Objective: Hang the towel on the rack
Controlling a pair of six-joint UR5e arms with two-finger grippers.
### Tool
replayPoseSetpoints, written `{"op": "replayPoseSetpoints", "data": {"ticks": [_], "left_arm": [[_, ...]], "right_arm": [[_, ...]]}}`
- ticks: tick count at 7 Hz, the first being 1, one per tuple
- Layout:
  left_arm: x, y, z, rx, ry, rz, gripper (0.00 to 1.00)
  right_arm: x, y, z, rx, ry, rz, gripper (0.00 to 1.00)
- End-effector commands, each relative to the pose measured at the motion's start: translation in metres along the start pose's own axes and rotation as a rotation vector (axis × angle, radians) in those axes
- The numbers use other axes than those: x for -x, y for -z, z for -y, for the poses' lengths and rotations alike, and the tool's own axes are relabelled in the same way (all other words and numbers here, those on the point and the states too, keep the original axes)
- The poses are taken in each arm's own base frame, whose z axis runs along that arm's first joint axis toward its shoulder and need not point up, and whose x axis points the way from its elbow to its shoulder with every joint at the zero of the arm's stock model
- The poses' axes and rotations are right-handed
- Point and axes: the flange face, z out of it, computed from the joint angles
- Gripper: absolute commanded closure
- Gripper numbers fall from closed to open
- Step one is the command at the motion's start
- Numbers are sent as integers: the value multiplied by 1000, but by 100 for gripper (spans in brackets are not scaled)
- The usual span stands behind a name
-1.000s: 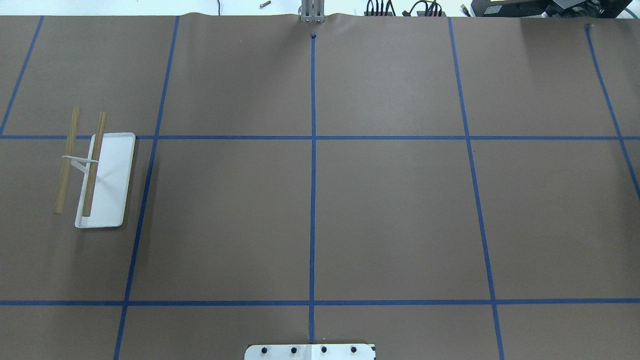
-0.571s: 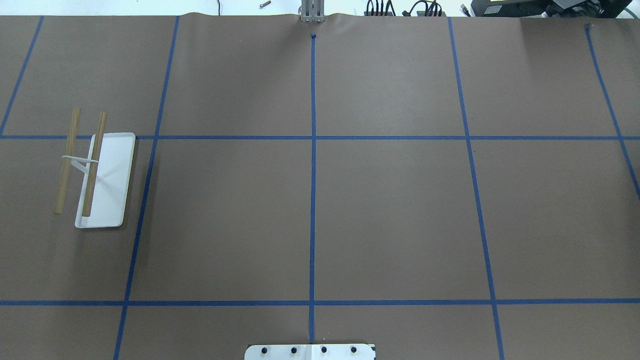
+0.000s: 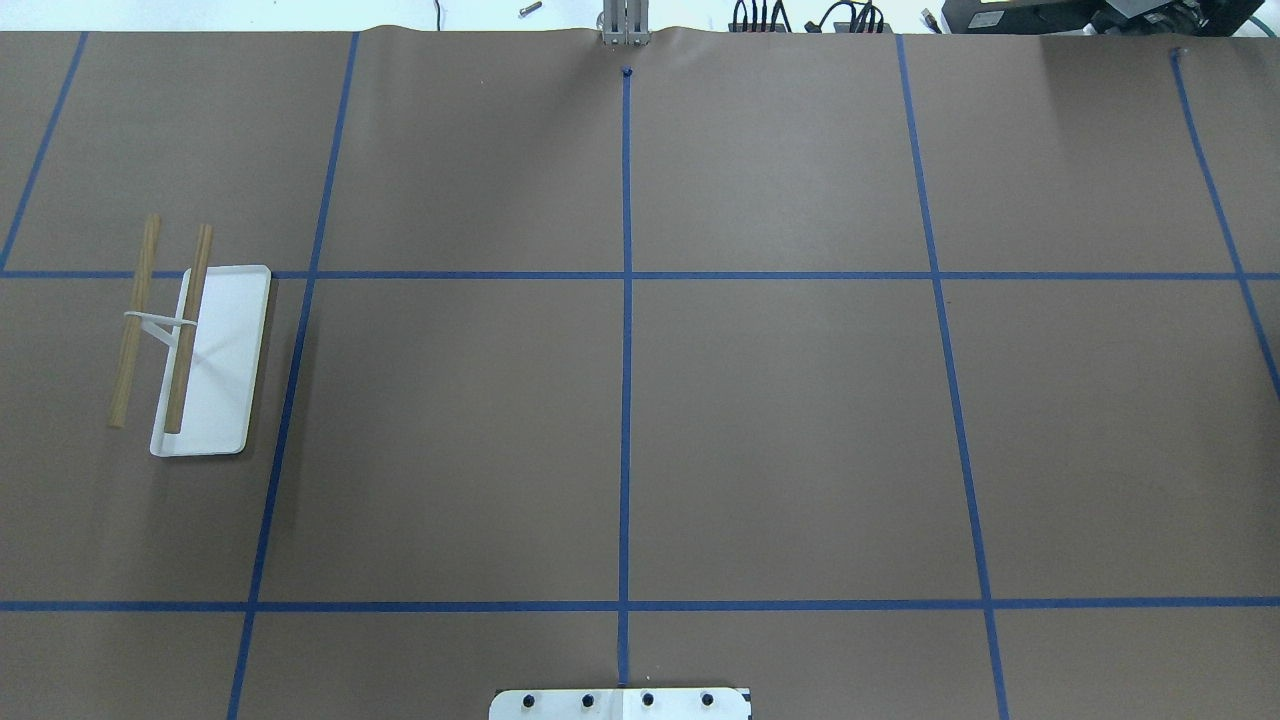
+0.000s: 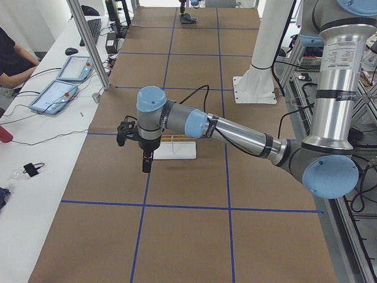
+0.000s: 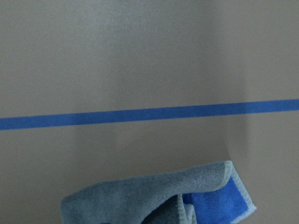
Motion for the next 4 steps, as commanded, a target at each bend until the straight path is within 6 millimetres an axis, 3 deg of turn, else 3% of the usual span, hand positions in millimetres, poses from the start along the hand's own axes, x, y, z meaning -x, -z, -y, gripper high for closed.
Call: {"op": "replayPoseSetpoints", "data": {"ticks": [1,2,4], "left_arm": [[-3,2,3,-5,-4,-1,2],[-3,3,3,-7,-5,-2,2],[-7,6,6,-14,-12,-4,2]], "right_arm": [[6,-3,1,1,16,3,89],[8,-2,2,-12,31,8,100],[21,6,3,-23,58,77,100]]}}
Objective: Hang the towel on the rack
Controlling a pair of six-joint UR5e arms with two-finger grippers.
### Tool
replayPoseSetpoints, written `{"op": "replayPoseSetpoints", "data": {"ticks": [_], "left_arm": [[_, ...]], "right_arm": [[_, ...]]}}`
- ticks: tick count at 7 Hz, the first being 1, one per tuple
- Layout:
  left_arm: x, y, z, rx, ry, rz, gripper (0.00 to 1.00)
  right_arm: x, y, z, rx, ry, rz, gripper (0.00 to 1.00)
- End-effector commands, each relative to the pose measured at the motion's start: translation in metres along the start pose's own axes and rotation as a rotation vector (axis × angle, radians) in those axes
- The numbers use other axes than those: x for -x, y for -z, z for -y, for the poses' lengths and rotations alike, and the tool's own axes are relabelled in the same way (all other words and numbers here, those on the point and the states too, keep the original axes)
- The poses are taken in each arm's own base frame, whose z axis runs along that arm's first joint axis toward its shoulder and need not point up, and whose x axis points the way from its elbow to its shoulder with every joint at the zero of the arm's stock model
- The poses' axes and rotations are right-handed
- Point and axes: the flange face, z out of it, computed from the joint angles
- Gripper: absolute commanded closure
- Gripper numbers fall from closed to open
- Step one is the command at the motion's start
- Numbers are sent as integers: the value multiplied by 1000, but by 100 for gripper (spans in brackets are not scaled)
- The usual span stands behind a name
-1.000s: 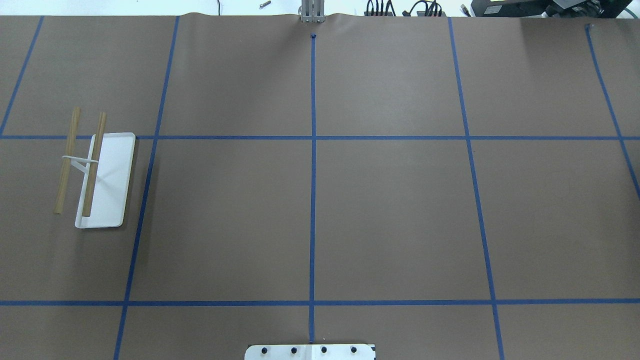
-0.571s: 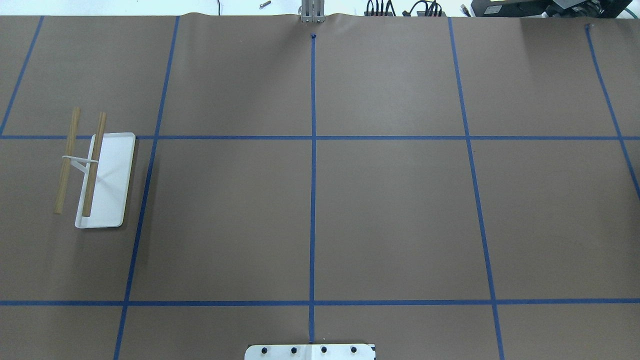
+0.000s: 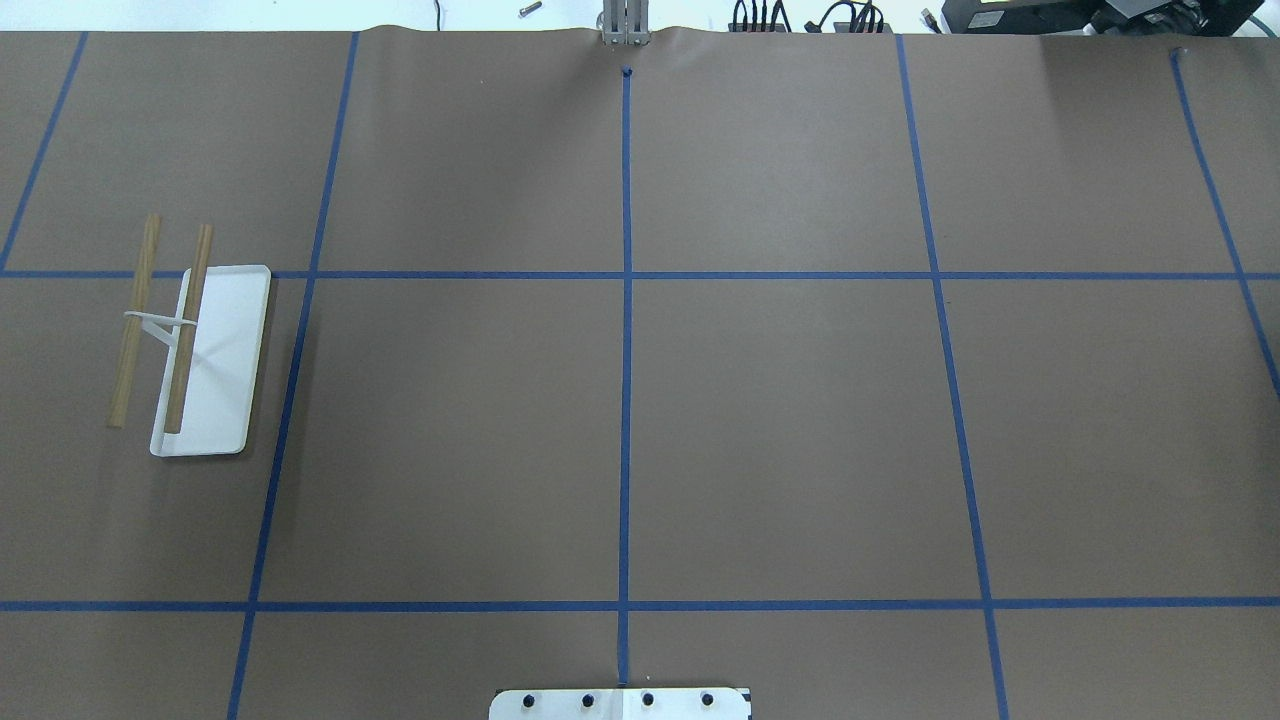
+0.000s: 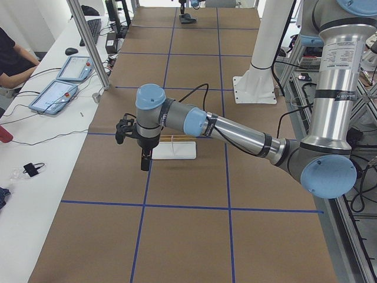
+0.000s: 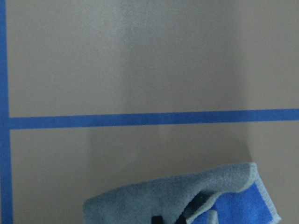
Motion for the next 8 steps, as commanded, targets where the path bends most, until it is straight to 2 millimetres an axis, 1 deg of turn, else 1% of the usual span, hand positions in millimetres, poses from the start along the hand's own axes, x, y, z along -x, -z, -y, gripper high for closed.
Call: {"op": "replayPoseSetpoints", "data": {"ticks": [1,2,3,4,5,6,7,8], "left_arm": [[-5,4,3,-10,-8,-3,2],[-8,7,6,-14,-12,-5,2],[-19,14,15,-22,17,-37,2],[-43,32,36,-49,85,-79,2],[-72,38,48,-46,139,-118,2],[-123,37,60,-28,208,-159,2],[-178,30,65,2,253,-187,2],[-235,27,70,31,292,-217,2]], "right_arm": [[34,31,13,-60,62,74,100],[50,70,26,-122,86,126,100],[57,107,38,-166,85,200,100],[73,166,72,-215,72,242,100],[114,216,90,-240,94,251,100],[185,253,93,-259,162,249,100],[271,285,92,-273,199,276,100],[350,310,81,-293,223,314,100]]}}
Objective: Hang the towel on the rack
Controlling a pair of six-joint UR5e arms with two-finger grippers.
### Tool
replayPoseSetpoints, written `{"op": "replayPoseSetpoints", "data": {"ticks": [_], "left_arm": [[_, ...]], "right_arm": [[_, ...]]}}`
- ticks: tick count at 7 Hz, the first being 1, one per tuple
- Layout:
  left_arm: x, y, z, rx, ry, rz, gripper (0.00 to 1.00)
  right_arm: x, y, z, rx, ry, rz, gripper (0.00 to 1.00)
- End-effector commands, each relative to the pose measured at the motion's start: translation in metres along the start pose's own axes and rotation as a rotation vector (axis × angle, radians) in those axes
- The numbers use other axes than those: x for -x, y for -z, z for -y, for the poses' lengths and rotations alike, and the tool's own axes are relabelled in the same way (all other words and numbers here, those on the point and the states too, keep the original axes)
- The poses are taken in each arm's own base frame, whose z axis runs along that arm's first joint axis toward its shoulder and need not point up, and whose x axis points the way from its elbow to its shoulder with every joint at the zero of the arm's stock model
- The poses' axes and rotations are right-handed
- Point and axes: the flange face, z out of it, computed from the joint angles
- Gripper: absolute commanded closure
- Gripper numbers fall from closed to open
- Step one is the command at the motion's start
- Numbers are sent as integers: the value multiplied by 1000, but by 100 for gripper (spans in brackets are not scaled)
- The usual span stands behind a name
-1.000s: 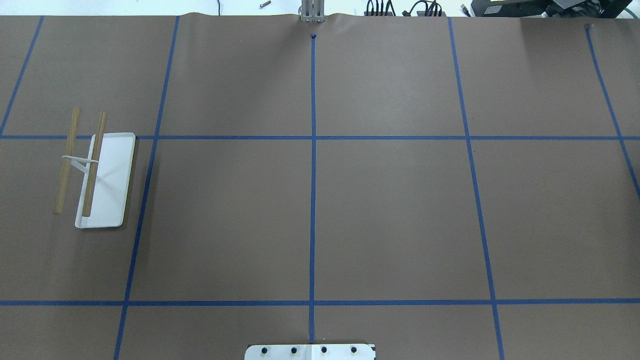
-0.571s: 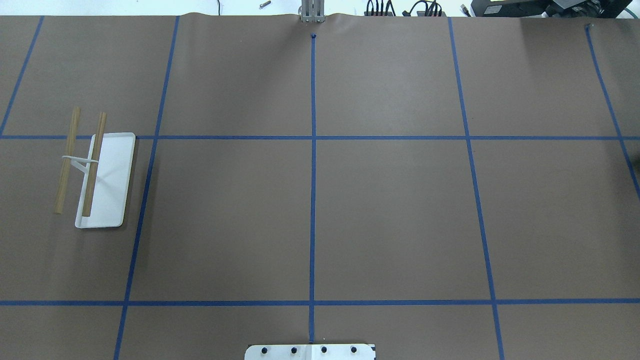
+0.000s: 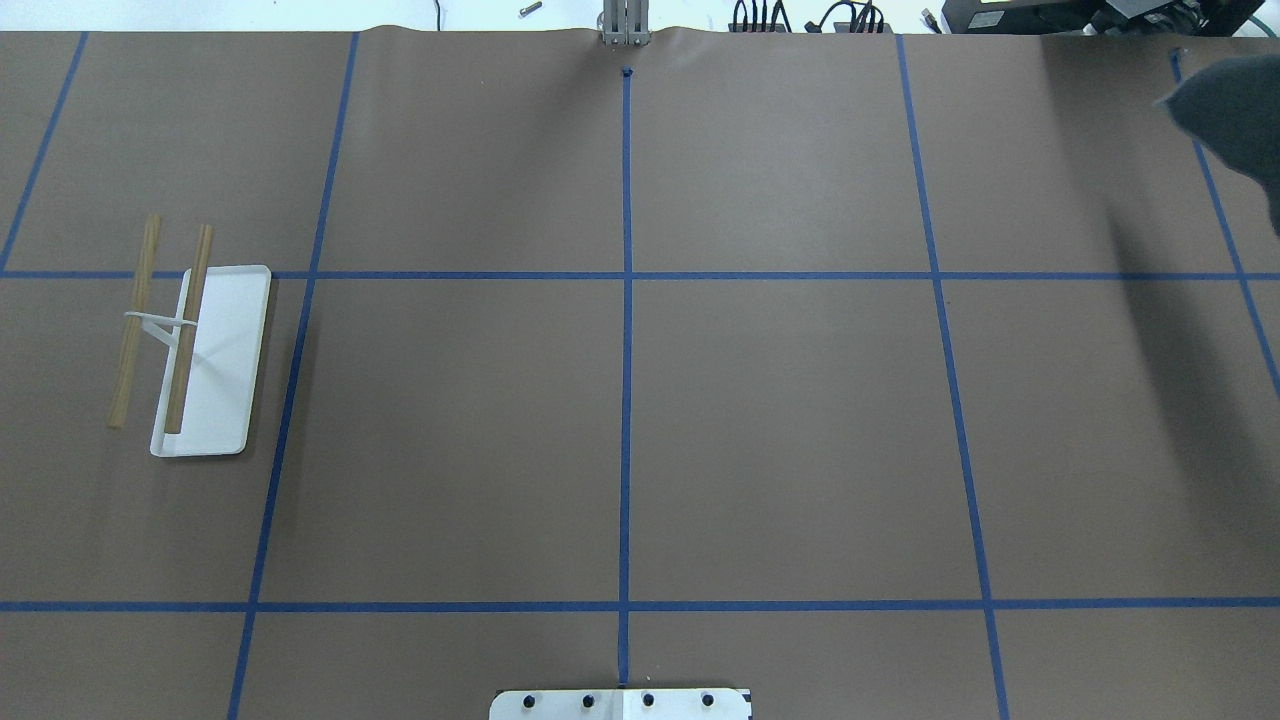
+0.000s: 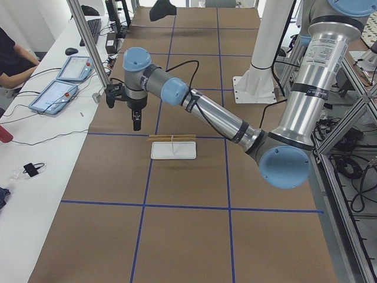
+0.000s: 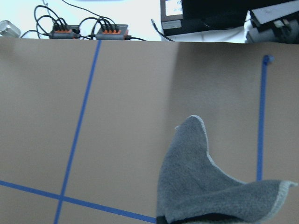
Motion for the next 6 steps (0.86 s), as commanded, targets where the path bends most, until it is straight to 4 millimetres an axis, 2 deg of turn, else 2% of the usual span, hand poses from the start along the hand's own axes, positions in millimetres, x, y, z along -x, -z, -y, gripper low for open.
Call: {"op": "replayPoseSetpoints", "data": {"ticks": [1,2,3,4,5,6], "left_arm": [[-128,-30,-26,71,106,-62,2],[-182,-35,-43,101,149,-93,2],[-222,-35,-54,120,169,-124,2],[-261,-50,-71,148,174,-173,2],[-289,-58,-83,166,188,-223,2],[-321,-71,-98,195,205,-255,2]], "right_arm": [[182,1,0,-33,157,76,100],[255,-5,-27,-76,297,62,100],[311,-16,-59,-96,342,45,100],[363,-30,-87,-108,360,64,100],[407,-48,-119,-139,416,61,100],[439,-60,-143,-165,397,65,100]]}}
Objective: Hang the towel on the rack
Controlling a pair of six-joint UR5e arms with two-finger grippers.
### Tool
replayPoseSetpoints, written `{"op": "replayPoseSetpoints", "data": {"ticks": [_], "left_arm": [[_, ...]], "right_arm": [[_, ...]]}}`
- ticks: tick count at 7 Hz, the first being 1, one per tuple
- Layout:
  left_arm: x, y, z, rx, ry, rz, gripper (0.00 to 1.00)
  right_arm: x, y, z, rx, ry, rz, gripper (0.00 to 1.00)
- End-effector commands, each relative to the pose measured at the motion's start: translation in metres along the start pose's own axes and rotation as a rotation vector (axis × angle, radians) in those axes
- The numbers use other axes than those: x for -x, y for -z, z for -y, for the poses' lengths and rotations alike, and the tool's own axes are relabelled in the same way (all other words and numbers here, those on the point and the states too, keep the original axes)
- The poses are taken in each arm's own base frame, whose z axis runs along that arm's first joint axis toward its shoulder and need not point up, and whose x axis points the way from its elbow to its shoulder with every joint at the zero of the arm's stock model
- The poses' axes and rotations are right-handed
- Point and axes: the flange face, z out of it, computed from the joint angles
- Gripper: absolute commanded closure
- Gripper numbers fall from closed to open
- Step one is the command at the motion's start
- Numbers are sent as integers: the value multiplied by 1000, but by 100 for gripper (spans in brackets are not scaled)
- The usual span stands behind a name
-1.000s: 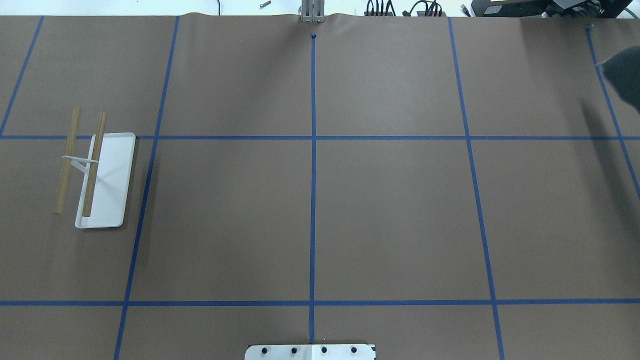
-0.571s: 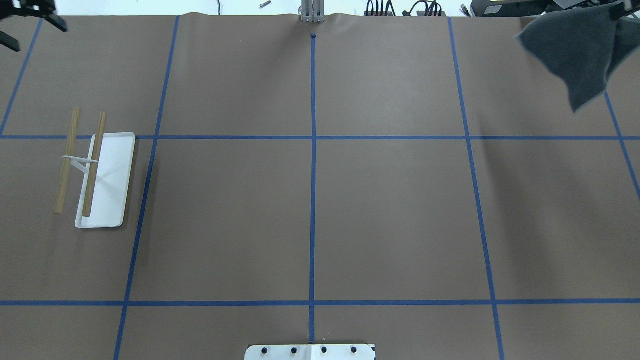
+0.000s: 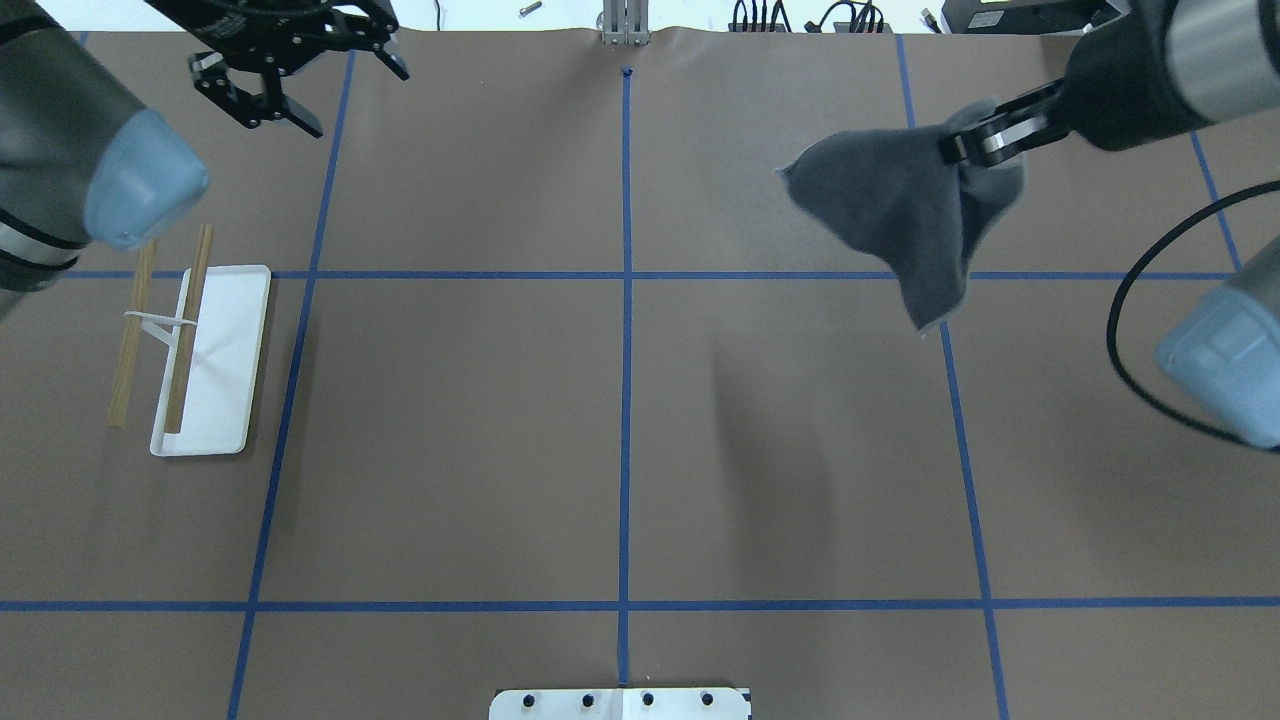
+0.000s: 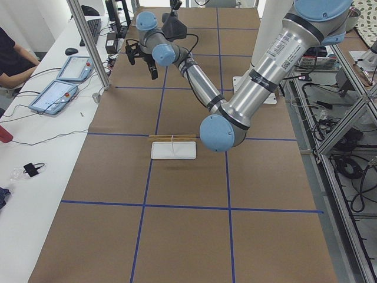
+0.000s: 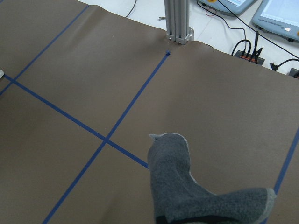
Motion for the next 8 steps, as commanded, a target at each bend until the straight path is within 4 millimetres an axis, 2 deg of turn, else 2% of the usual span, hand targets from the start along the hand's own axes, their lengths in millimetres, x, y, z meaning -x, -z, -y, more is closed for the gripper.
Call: {"op": "replayPoseSetpoints", "data": {"ticks": [1,2,3,5,6,7,8], "left_arm": [[-48,-38,-37,24,16,-71,2],[-55,-62,-59,6,-5,-99,2],[-73,-86,-83,-22,16,-151,2],[-99,-119,-105,-32,12,-233,2],[-110,-135,-125,-60,9,-251,2],[-117,-149,-146,-65,8,-256,2],[-117,-161,-156,-57,29,-247,2]], "right_arm": [[79,-22,-18,-63,8,0,100],[95,-28,-18,-70,0,-16,100],[106,-28,-15,-77,6,-23,100],[110,-24,-16,-78,8,-25,100],[112,-24,-17,-84,11,-28,100],[113,-24,-17,-88,12,-31,100],[113,-22,-17,-91,13,-30,100]]}}
